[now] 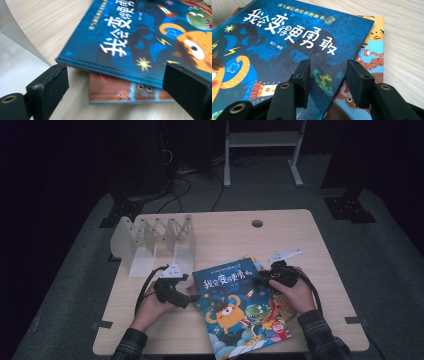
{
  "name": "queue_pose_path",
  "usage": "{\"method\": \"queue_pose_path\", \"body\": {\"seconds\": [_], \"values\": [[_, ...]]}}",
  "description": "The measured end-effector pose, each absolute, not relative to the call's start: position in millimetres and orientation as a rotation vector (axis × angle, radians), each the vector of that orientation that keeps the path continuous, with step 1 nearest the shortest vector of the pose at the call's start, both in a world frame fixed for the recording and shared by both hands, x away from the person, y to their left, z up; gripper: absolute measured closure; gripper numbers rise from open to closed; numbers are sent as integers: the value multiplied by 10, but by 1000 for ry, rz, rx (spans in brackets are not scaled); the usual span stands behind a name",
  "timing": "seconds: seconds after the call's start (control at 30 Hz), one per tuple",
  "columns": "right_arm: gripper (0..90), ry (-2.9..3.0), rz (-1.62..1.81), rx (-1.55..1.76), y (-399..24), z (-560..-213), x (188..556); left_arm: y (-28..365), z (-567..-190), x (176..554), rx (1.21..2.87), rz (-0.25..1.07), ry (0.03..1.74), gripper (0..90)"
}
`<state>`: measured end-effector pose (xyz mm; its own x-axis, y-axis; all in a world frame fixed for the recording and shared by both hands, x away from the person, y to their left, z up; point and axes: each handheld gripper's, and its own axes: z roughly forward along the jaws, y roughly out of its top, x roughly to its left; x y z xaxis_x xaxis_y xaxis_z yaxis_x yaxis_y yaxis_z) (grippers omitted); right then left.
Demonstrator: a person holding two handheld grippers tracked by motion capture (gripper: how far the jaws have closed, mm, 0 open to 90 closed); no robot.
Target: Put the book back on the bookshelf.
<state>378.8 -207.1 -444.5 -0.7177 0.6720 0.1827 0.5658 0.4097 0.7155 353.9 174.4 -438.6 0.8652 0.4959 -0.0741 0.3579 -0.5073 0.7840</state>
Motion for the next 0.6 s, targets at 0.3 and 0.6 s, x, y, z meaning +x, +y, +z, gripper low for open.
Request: {"method": "queue_pose_path", "body": {"seconds": [0.3,0.6], "values": [[545,2529,1225,1098,-2099,-4460,3772,1668,-4454,3774,2183,192,608,24],[540,2562,1262,1060,-2057,-4477,3770,1616,-4527,3858,2184,164,608,17]]}}
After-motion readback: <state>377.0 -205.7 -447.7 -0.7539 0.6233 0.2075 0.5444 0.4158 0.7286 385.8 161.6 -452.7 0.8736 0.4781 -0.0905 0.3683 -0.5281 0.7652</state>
